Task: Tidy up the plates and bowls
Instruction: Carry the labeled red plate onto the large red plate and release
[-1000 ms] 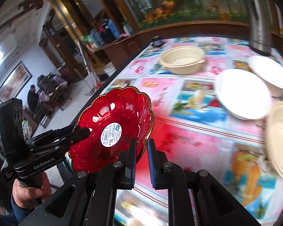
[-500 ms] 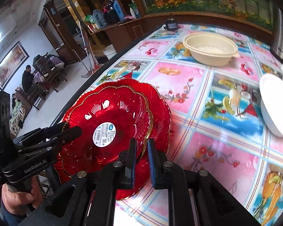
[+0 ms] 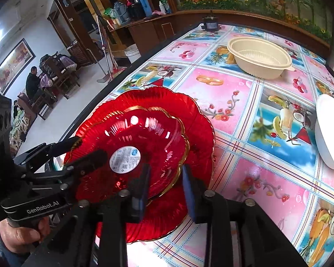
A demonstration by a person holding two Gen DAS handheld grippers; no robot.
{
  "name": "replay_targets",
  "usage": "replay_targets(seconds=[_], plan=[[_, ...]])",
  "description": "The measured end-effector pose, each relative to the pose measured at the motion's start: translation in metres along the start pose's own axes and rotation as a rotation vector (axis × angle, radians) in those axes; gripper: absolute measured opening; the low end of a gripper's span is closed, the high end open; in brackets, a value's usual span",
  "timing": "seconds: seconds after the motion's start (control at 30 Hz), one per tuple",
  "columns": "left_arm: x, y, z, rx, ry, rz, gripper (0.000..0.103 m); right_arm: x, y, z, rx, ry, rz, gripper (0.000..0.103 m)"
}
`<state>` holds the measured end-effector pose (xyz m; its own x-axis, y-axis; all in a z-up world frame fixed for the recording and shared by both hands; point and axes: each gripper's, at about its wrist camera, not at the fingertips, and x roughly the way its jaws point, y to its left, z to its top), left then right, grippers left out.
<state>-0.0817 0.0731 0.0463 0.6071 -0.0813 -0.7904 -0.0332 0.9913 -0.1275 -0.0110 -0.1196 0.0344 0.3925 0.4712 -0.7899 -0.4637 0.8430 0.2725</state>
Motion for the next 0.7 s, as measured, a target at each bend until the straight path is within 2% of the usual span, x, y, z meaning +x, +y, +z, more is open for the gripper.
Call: replay_targets(seconds=[0.2, 0.37, 0.5, 0.7], plan=[[-0.004, -0.001, 0.001, -0.001, -0.005, -0.007, 0.082, -0.008, 0.000, -0.001, 0.012, -0.012, 0.019, 0.045], [-0.010, 0.001, 0.001, -0.008, -0.013, -0.010, 0.083, -0.020, -0.003, -0.002, 0.030, -0.028, 0.052, 0.046], [-0.019, 0.000, 0.001, -0.004, -0.036, -0.006, 0.084, -0.042, -0.014, -0.008, 0.060, -0.081, 0.076, 0.046], [-0.037, -0.007, 0.003, -0.003, -0.089, -0.015, 0.084, -0.075, -0.059, -0.008, 0.142, -0.165, 0.002, 0.045]])
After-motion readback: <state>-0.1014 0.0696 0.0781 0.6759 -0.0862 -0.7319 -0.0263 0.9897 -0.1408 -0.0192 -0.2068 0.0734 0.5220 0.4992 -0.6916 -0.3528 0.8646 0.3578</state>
